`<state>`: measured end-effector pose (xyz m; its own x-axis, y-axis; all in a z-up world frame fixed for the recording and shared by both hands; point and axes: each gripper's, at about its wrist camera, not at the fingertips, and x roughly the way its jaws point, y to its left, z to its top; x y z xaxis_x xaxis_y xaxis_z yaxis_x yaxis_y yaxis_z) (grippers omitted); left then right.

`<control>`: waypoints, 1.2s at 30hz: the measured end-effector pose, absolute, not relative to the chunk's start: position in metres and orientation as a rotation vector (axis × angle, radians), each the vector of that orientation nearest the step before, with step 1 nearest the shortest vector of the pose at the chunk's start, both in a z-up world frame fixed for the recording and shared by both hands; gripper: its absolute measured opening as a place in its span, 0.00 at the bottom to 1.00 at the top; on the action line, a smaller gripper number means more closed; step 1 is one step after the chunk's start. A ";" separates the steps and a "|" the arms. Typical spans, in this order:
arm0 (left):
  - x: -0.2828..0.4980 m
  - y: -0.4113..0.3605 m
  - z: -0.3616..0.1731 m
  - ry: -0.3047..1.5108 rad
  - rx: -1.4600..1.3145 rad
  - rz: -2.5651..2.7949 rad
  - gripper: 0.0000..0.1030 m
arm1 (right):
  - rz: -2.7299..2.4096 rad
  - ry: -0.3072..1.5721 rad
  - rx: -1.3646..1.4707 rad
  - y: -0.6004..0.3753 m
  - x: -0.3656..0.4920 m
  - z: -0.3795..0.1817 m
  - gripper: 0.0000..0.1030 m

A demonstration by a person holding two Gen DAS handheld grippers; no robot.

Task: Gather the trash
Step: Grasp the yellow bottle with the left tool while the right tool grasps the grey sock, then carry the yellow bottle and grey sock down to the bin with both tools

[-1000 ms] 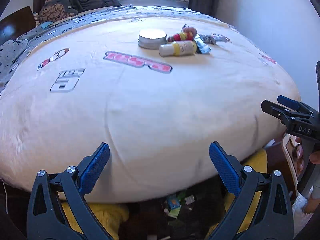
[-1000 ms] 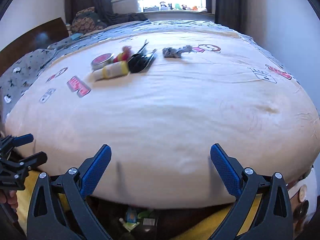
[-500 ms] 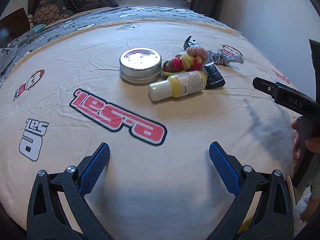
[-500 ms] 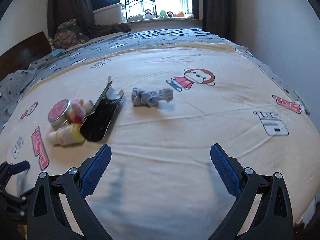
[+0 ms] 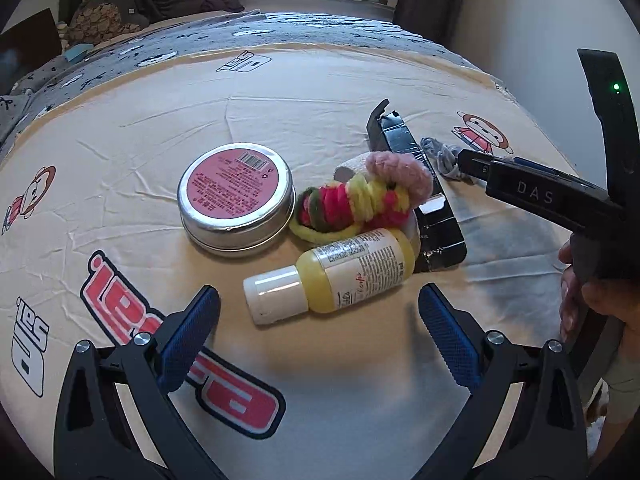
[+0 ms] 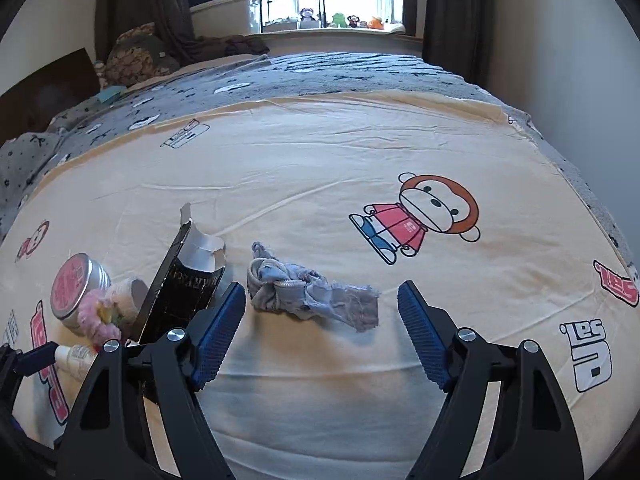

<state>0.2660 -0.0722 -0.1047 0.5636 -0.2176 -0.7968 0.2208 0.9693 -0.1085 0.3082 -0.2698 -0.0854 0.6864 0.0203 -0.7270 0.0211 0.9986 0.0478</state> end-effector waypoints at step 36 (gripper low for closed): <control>0.165 -0.031 -0.071 0.843 0.040 -0.311 0.78 | 0.200 0.739 0.036 -0.239 0.169 -0.053 0.25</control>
